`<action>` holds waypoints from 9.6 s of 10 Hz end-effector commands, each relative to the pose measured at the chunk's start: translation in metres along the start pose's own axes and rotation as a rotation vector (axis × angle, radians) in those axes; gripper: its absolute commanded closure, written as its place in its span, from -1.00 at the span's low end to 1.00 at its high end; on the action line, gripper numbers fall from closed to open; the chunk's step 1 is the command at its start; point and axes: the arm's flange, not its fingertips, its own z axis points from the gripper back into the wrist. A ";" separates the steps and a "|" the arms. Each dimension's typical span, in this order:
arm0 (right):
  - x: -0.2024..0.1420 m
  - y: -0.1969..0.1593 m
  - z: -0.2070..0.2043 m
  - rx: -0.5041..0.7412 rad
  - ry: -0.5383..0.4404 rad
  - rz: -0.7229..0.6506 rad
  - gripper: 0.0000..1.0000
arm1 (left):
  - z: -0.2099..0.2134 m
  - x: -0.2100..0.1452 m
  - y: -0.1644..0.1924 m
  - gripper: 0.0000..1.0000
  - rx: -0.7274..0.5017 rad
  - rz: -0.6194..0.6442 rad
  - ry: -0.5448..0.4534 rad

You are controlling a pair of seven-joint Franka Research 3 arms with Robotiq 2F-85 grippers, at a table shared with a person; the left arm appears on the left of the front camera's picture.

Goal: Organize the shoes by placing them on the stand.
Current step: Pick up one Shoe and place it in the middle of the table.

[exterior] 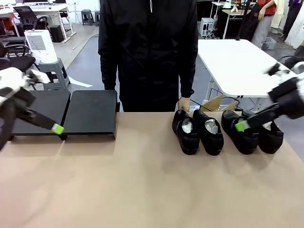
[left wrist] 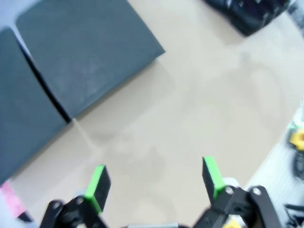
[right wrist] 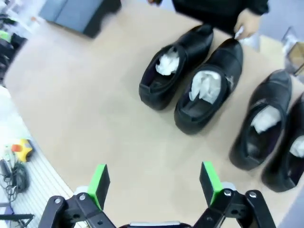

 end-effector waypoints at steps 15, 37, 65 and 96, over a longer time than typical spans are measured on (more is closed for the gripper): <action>-0.050 -0.063 0.049 0.141 -0.010 -0.099 -1.00 | 0.052 -0.010 0.057 -1.00 -0.238 0.104 -0.079; 0.022 -0.056 0.046 -0.298 0.144 -0.180 -1.00 | 0.052 -0.010 0.057 -1.00 -0.238 0.104 -0.079; 0.080 -0.176 -0.128 -0.440 0.424 -0.546 -0.25 | 0.052 -0.010 0.057 -1.00 -0.238 0.104 -0.079; 0.071 -0.141 -0.077 -0.434 0.374 -0.532 1.00 | 0.052 -0.010 0.057 -1.00 -0.238 0.104 -0.079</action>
